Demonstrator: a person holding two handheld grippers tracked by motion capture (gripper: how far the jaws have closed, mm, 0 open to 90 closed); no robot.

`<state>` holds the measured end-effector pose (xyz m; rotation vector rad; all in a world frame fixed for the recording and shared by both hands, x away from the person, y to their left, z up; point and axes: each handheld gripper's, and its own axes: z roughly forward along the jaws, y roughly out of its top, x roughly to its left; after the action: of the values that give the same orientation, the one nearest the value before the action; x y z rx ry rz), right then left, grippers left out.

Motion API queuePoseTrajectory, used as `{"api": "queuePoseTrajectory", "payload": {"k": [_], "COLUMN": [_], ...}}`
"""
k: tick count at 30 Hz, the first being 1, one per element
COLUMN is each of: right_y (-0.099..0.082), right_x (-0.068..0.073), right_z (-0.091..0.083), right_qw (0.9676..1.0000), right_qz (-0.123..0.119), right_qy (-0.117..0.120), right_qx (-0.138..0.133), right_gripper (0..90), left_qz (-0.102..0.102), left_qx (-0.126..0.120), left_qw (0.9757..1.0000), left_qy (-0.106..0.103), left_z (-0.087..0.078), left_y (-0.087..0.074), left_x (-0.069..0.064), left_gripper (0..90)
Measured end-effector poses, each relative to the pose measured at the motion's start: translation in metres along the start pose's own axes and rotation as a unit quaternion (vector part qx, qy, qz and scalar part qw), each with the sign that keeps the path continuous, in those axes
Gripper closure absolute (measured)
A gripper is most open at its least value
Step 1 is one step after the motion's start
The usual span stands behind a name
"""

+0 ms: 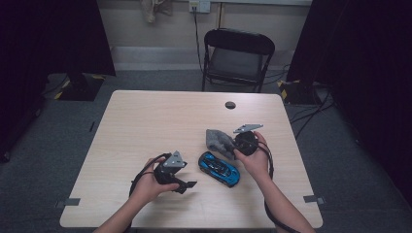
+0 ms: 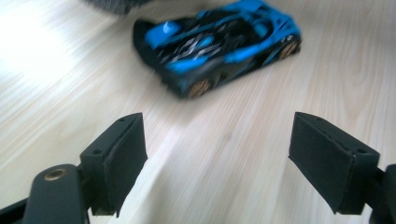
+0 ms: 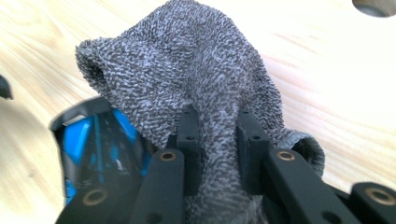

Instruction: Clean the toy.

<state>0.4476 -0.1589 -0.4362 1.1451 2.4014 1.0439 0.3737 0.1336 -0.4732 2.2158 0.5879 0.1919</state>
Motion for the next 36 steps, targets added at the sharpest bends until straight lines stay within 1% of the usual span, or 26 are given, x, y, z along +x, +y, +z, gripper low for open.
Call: {"api": "queuePoseTrajectory", "payload": {"k": [6,8,12,13,14,17,18,19,20,21,23,24,25,26,27,28,29,30,31,32,33,34,35,36], "right_y": [0.009,0.013,0.021,0.025,0.025,0.032,0.035,0.035,0.039,0.039,0.041,0.042,0.045,0.045,0.046,0.047,0.049,0.049,0.05,0.051,0.053,0.054,0.054,0.055], "right_x": [0.014,0.021,0.037,0.044,0.044,0.054,0.061,0.061,0.067,0.067,0.072,0.075,0.081,0.081,0.085,0.089,0.097,0.097,0.1,0.104,0.112,0.116,0.116,0.119], "right_z": [0.002,0.005,0.011,0.014,0.014,0.02,0.024,0.024,0.029,0.029,0.033,0.036,0.041,0.041,0.043,0.046,0.052,0.052,0.054,0.057,0.062,0.065,0.065,0.068], "right_qw": [0.9998,0.9995,0.9984,0.9978,0.9978,0.9967,0.9959,0.9959,0.9949,0.9949,0.9941,0.9936,0.9926,0.9926,0.992,0.9909,0.9896,0.9896,0.9891,0.9882,0.9865,0.9857,0.9857,0.9845], "right_qz": [-0.017,-0.024,-0.042,-0.048,-0.048,-0.058,-0.065,-0.065,-0.071,-0.071,-0.075,-0.076,-0.078,-0.078,-0.08,-0.085,-0.091,-0.091,-0.093,-0.096,-0.105,-0.108,-0.108,-0.114], "right_qy": [0.013,0.021,0.038,0.045,0.045,0.056,0.064,0.064,0.072,0.072,0.077,0.083,0.093,0.093,0.098,0.104,0.111,0.111,0.114,0.119,0.126,0.129,0.129,0.133], "right_qx": [-0.005,-0.006,-0.009,-0.008,-0.008,-0.007,-0.006,-0.006,-0.004,-0.004,-0.003,-0.002,-0.003,-0.003,-0.003,-0.003,-0.001,-0.001,0.0,0.0,0.004,0.006,0.006,0.008], "right_gripper": [75.2,75.2,75.2,75.2,75.2,75.1,75.1,75.1,75.1,75.1,75.0,75.0,74.9,74.9,74.9,74.8,74.8,74.8,74.8,74.8,74.8,74.8,74.8,74.7], "left_qz": [-0.016,-0.019,-0.03,-0.033,-0.035,-0.041,-0.042,-0.045,-0.049,-0.049,-0.052,-0.057,-0.057,-0.057,-0.06,-0.063,-0.064,-0.063,-0.063,-0.068,-0.067,-0.07,-0.07,-0.07], "left_qx": [0.004,0.005,0.001,0.0,-0.001,-0.002,0.0,0.0,-0.001,0.001,0.0,0.0,0.001,0.004,0.006,0.005,0.007,0.009,0.011,0.009,0.009,0.009,0.009,0.01], "left_qw": [0.9998,0.9996,0.9993,0.9992,0.9991,0.9988,0.9987,0.9985,0.9982,0.9982,0.9979,0.9976,0.9975,0.9974,0.9971,0.9968,0.9965,0.9964,0.9963,0.996,0.996,0.9956,0.9956,0.9954], "left_qy": [0.013,0.019,0.023,0.024,0.026,0.027,0.029,0.031,0.033,0.034,0.038,0.039,0.041,0.044,0.046,0.049,0.053,0.056,0.057,0.058,0.059,0.063,0.063,0.064], "left_z": [-0.013,-0.017,-0.021,-0.022,-0.023,-0.025,-0.027,-0.028,-0.03,-0.031,-0.034,-0.035,-0.036,-0.038,-0.039,-0.04,-0.042,-0.044,-0.045,-0.047,-0.048,-0.051,-0.051,-0.052], "left_y": [-0.016,-0.021,-0.028,-0.029,-0.03,-0.033,-0.034,-0.036,-0.038,-0.039,-0.042,-0.044,-0.046,-0.048,-0.05,-0.052,-0.054,-0.055,-0.057,-0.058,-0.06,-0.062,-0.062,-0.063], "left_x": [0.011,0.014,0.019,0.02,0.021,0.022,0.022,0.022,0.023,0.023,0.023,0.023,0.024,0.024,0.024,0.024,0.024,0.024,0.025,0.024,0.024,0.024,0.024,0.024], "left_gripper": [18.4,18.5,18.5,18.5,18.5,18.5,18.5,18.5,18.5,18.5,18.5,18.5,18.5,18.5,18.5,18.5,18.5,18.5,18.5,18.5,18.5,18.5,18.5,18.5]}}
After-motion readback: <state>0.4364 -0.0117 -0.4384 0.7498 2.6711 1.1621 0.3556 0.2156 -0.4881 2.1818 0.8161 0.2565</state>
